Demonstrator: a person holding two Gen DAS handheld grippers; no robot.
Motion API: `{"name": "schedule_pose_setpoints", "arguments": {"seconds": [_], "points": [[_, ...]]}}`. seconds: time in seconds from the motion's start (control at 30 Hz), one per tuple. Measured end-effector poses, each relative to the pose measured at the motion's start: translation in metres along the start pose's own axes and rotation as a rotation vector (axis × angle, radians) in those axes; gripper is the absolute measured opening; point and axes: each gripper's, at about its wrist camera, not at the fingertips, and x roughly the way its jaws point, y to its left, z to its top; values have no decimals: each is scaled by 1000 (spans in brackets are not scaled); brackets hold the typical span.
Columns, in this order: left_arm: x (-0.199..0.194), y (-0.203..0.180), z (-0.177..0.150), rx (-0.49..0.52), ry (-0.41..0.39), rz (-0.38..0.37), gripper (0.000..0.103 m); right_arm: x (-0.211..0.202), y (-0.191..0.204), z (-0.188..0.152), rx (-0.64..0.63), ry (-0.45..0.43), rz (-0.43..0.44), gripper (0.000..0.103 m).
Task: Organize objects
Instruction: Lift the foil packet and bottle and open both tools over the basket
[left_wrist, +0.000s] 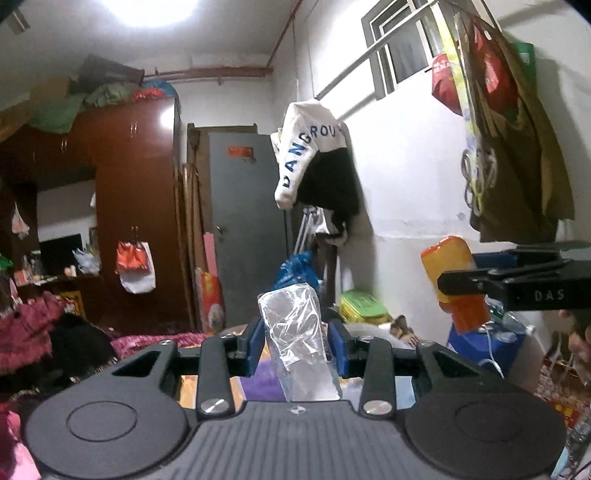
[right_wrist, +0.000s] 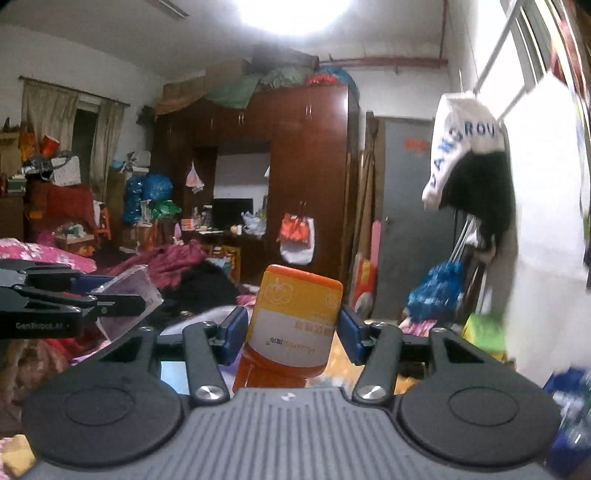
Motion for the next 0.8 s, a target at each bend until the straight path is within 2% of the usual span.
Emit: {"name": "schedule_pose_setpoints", "arguments": {"seconds": [0.17,0.37,0.67,0.8], "points": [[12,-4,17,20,-11,31,42,25,-7,17,-14,27,-27,56],[45,3,21,18,22,45,41,55,-14,7,13,84,-20,56],[121,36,-16,-17,180,67,41,94,-20,-22,67,189,-21,56],[125,41,-31,-21,199,15,41,112,-15,-31,66,244,-7,56]]}}
